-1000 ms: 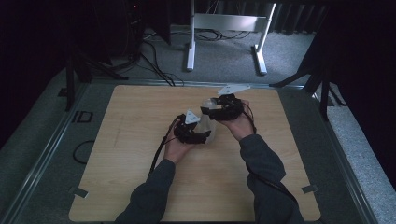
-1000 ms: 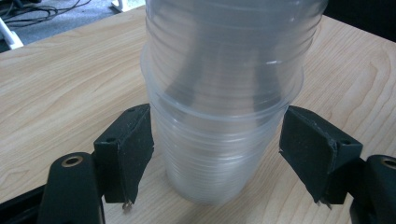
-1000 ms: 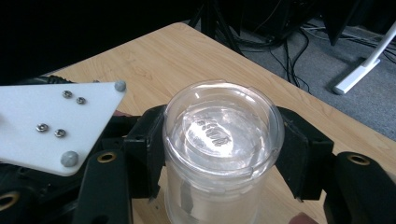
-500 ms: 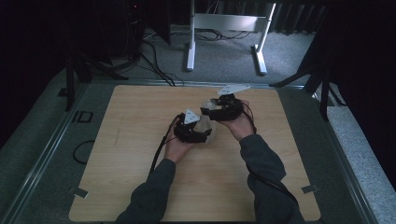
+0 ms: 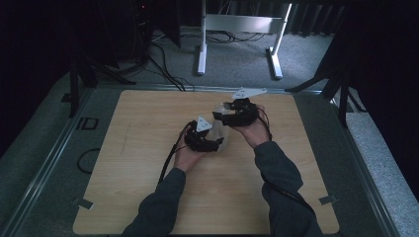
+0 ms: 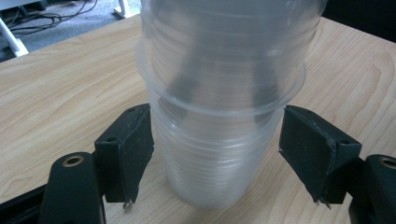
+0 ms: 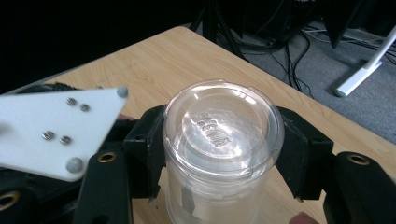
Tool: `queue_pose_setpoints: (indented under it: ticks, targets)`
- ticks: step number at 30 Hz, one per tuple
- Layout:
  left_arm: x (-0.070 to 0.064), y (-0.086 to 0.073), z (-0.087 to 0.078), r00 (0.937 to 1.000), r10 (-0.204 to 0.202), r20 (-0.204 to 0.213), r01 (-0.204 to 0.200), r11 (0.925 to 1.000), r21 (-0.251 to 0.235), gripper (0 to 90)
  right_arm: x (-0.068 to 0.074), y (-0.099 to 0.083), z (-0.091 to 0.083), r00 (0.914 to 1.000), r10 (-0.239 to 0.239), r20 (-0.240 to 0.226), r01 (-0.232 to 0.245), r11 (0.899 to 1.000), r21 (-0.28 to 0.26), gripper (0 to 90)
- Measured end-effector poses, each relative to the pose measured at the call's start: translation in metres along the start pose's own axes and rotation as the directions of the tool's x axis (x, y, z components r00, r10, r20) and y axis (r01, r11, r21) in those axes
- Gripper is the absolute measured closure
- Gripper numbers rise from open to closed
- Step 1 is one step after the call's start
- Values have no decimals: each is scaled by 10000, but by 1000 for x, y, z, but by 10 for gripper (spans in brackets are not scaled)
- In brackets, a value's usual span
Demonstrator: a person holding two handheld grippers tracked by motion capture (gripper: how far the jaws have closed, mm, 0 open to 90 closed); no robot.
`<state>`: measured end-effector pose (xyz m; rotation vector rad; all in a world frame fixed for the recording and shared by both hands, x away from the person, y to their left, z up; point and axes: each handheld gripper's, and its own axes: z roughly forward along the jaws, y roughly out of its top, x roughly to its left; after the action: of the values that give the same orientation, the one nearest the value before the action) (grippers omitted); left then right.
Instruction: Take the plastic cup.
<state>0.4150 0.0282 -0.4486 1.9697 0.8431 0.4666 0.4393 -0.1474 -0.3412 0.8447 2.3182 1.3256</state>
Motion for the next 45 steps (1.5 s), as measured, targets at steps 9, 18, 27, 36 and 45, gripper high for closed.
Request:
queue_pose_setpoints:
  ticks: [9, 18, 27, 36, 45]
  targets:
    - [0, 0, -1, 9999, -115, 102, 115, 9999, 11, 263, 1, 7, -6, 9999, -79, -68, 78, 9999, -134, 399]
    - [2, 2, -10, 9997, -159, 197, 162, 9997, -171, 261, 1, 15, -14, 9998, 73, -193, -80, 9993, -361, 403]
    - [3, 1, -19, 9993, -261, 265, 268, 9993, -266, 261, 4, 24, -21, 9998, -98, -189, 90, 9990, -442, 407]
    - [5, 3, -26, 9987, -256, 438, 270, 9991, -316, 264, 5, 33, -29, 9997, -131, -214, 118, 9983, -567, 409]
    - [7, 5, -33, 9982, -260, 535, 283, 9987, -424, 264, 7, 42, -37, 9994, -256, -212, 241, 9975, -671, 410]
